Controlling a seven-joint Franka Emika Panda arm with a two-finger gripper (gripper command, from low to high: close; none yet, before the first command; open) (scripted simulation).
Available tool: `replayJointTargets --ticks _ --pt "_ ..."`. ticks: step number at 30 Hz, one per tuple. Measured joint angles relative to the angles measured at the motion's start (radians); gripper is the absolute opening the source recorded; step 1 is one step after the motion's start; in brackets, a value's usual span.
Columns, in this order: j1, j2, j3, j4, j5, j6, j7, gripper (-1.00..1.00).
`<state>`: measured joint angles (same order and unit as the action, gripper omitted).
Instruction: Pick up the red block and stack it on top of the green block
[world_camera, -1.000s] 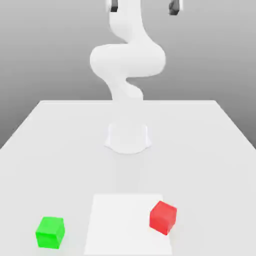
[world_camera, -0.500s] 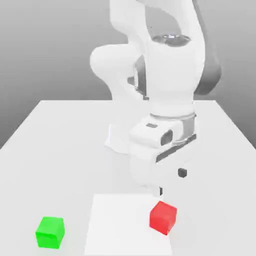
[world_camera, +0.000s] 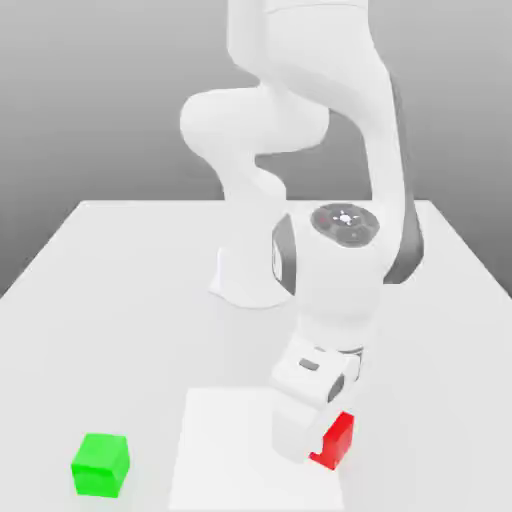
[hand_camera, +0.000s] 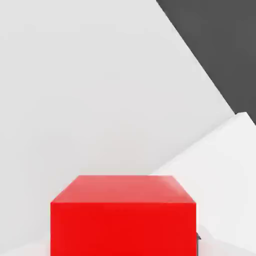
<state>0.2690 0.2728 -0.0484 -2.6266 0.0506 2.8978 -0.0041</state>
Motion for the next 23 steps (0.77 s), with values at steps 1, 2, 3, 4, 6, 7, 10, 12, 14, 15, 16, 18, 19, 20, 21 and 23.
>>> replayJointTargets --ticks 1,2,3,4,6,7,10,12,14,15,16,18,19,20,21,23 --pt "0.003 -0.03 -0.004 -0.005 -0.006 -0.025 0.004 -1.0" --pt "0.002 -0.063 -0.005 -0.009 -0.014 -0.053 0.009 -1.0" --pt "0.005 -0.098 -0.009 -0.015 -0.021 -0.083 0.015 -1.0" --pt "0.005 -0.133 -0.011 -0.02 -0.028 -0.113 0.021 -1.0" --pt "-0.028 -0.162 -0.047 -0.003 -0.025 -0.161 0.038 -1.0" --pt "-0.056 -0.163 -0.074 0.014 -0.018 -0.181 0.05 -1.0" --pt "-0.145 -0.156 -0.158 0.068 0.003 -0.232 0.085 -1.0" --pt "-0.2 -0.15 -0.212 0.103 0.016 -0.262 0.107 -1.0" --pt "-0.252 -0.14 -0.264 0.137 0.032 -0.287 0.126 -1.0" --pt "-0.277 -0.114 -0.281 0.157 0.054 -0.282 0.126 -1.0" --pt "-0.294 -0.083 -0.284 0.168 0.08 -0.264 0.115 -1.0" --pt "-0.323 -0.016 -0.264 0.18 0.13 -0.212 0.084 -1.0" --pt "-0.338 0.018 -0.247 0.183 0.155 -0.183 0.067 1.0" --pt "-0.338 0.018 -0.247 0.183 0.155 -0.183 0.067 1.0" --pt "-0.338 0.018 -0.247 0.183 0.155 -0.183 0.067 1.0" --pt "-0.338 0.018 -0.247 0.183 0.155 -0.183 0.067 1.0"
